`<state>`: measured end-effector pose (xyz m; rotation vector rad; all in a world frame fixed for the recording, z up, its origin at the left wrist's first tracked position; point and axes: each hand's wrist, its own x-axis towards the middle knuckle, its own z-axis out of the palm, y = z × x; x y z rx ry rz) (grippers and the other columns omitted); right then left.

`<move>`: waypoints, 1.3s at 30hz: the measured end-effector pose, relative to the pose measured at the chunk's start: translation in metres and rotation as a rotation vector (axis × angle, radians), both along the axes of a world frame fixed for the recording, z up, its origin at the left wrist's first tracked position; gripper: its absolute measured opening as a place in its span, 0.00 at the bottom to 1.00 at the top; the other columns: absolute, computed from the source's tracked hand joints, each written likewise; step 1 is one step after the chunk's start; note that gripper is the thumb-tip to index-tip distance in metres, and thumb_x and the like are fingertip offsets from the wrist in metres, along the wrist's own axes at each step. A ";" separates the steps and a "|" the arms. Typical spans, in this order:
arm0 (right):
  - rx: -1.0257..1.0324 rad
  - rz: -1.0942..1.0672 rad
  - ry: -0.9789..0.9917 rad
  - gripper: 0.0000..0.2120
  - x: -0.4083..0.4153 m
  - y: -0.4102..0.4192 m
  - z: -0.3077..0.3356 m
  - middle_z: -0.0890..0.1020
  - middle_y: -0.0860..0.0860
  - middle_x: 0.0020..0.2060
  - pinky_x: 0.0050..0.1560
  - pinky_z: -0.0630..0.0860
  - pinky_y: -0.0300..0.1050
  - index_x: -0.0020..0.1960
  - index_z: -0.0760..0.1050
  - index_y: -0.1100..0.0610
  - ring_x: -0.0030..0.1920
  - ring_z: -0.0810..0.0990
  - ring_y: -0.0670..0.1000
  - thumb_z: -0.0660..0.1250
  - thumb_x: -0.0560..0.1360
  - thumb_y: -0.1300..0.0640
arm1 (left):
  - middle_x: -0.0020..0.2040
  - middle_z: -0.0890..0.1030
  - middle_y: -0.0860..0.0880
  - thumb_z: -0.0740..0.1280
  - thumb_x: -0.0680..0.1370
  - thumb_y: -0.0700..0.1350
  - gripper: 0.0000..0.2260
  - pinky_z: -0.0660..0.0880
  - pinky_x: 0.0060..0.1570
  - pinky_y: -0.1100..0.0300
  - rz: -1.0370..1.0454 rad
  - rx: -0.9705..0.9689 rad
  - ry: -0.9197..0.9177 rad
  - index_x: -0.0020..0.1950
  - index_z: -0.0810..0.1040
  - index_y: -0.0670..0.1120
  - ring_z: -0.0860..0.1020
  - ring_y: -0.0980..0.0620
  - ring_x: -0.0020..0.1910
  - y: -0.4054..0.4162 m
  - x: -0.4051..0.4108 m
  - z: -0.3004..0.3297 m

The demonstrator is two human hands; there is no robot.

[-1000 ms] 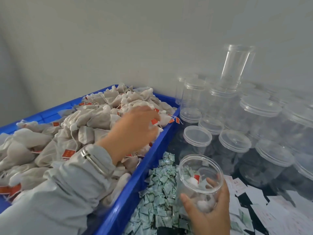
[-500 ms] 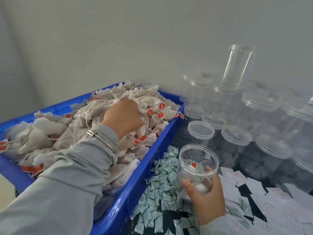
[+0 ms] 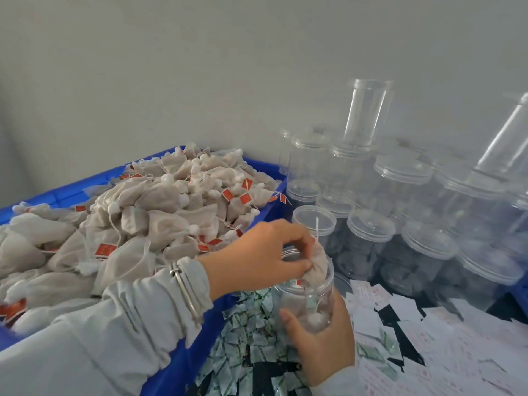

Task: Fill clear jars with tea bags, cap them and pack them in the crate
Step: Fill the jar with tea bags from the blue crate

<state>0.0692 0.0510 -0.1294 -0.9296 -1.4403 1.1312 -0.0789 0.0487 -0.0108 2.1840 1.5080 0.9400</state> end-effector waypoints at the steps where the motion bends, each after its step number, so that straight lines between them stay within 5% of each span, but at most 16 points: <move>1: 0.007 -0.004 0.004 0.36 0.000 0.000 0.002 0.77 0.46 0.55 0.42 0.68 0.18 0.63 0.69 0.54 0.48 0.75 0.27 0.79 0.60 0.68 | 0.42 0.77 0.62 0.70 0.74 0.44 0.09 0.68 0.45 0.76 -0.015 -0.022 0.043 0.40 0.74 0.57 0.74 0.69 0.44 -0.001 0.002 0.000; 5: -0.035 -0.027 0.048 0.36 0.000 0.000 -0.001 0.75 0.46 0.56 0.38 0.69 0.19 0.63 0.69 0.52 0.47 0.73 0.25 0.80 0.59 0.66 | 0.41 0.80 0.61 0.69 0.76 0.46 0.05 0.70 0.38 0.74 -0.010 -0.053 0.046 0.42 0.76 0.54 0.75 0.68 0.33 -0.004 0.001 0.005; 9: -0.006 -0.020 0.026 0.38 -0.001 0.001 -0.007 0.76 0.46 0.58 0.45 0.73 0.24 0.63 0.68 0.47 0.55 0.77 0.37 0.80 0.59 0.65 | 0.40 0.78 0.62 0.69 0.75 0.44 0.08 0.68 0.46 0.77 0.203 0.156 0.022 0.41 0.76 0.57 0.74 0.68 0.47 0.006 -0.021 0.009; 12: -0.006 -0.013 0.002 0.41 -0.001 0.002 -0.011 0.75 0.45 0.60 0.44 0.72 0.22 0.66 0.67 0.48 0.57 0.74 0.35 0.81 0.59 0.62 | 0.47 0.78 0.57 0.66 0.75 0.42 0.06 0.61 0.50 0.75 0.520 0.276 0.172 0.49 0.81 0.49 0.71 0.65 0.50 0.017 -0.053 0.010; 14: -0.020 0.009 -0.002 0.44 -0.001 0.001 -0.014 0.74 0.46 0.61 0.46 0.73 0.24 0.69 0.66 0.49 0.58 0.75 0.38 0.82 0.58 0.60 | 0.53 0.78 0.50 0.64 0.75 0.44 0.10 0.67 0.55 0.60 0.697 0.192 0.267 0.54 0.79 0.48 0.72 0.51 0.56 0.020 -0.076 0.007; 16: -0.020 0.030 -0.003 0.47 -0.001 0.000 -0.015 0.73 0.45 0.63 0.54 0.76 0.32 0.71 0.64 0.48 0.61 0.75 0.44 0.82 0.57 0.56 | 0.49 0.77 0.47 0.61 0.75 0.48 0.10 0.71 0.46 0.55 0.821 0.045 0.361 0.49 0.78 0.46 0.74 0.46 0.51 0.019 -0.089 0.005; 19: -0.027 0.046 0.005 0.49 -0.002 -0.001 -0.014 0.73 0.45 0.64 0.62 0.75 0.48 0.71 0.63 0.47 0.63 0.74 0.47 0.82 0.55 0.52 | 0.39 0.74 0.50 0.59 0.73 0.55 0.14 0.65 0.34 0.59 0.859 -0.093 0.457 0.37 0.73 0.46 0.75 0.48 0.42 0.019 -0.095 0.004; 24: -0.028 0.032 -0.026 0.50 -0.001 -0.001 -0.016 0.72 0.45 0.65 0.65 0.72 0.54 0.72 0.62 0.47 0.65 0.72 0.48 0.82 0.54 0.51 | 0.42 0.74 0.52 0.62 0.72 0.55 0.13 0.67 0.36 0.59 0.834 -0.239 0.630 0.40 0.73 0.46 0.72 0.54 0.39 0.022 -0.092 0.001; 27: -0.019 0.018 -0.034 0.51 -0.001 -0.002 -0.014 0.73 0.45 0.64 0.62 0.74 0.52 0.71 0.64 0.46 0.62 0.74 0.47 0.82 0.52 0.47 | 0.36 0.72 0.52 0.61 0.75 0.47 0.07 0.64 0.30 0.61 0.871 -0.232 0.578 0.38 0.72 0.47 0.70 0.55 0.34 0.025 -0.094 0.002; 30: -0.005 0.009 -0.063 0.48 -0.003 -0.002 -0.014 0.73 0.47 0.63 0.64 0.73 0.54 0.70 0.65 0.48 0.63 0.73 0.48 0.81 0.54 0.47 | 0.35 0.70 0.51 0.58 0.78 0.42 0.11 0.66 0.34 0.58 0.928 -0.153 0.469 0.35 0.68 0.48 0.70 0.50 0.36 0.025 -0.101 0.007; 34: -0.002 -0.012 -0.055 0.49 -0.003 -0.002 -0.014 0.72 0.46 0.64 0.65 0.71 0.54 0.71 0.63 0.48 0.65 0.71 0.48 0.81 0.54 0.48 | 0.30 0.67 0.50 0.57 0.80 0.45 0.19 0.65 0.40 0.55 0.916 0.265 0.385 0.28 0.65 0.47 0.70 0.45 0.40 0.018 -0.102 0.014; 39: 0.001 0.000 -0.090 0.53 -0.004 -0.002 -0.014 0.73 0.45 0.62 0.63 0.74 0.53 0.70 0.64 0.45 0.62 0.73 0.46 0.77 0.48 0.37 | 0.28 0.70 0.52 0.59 0.81 0.49 0.16 0.62 0.30 0.64 0.838 0.433 -0.127 0.34 0.71 0.45 0.68 0.53 0.28 0.015 -0.077 0.026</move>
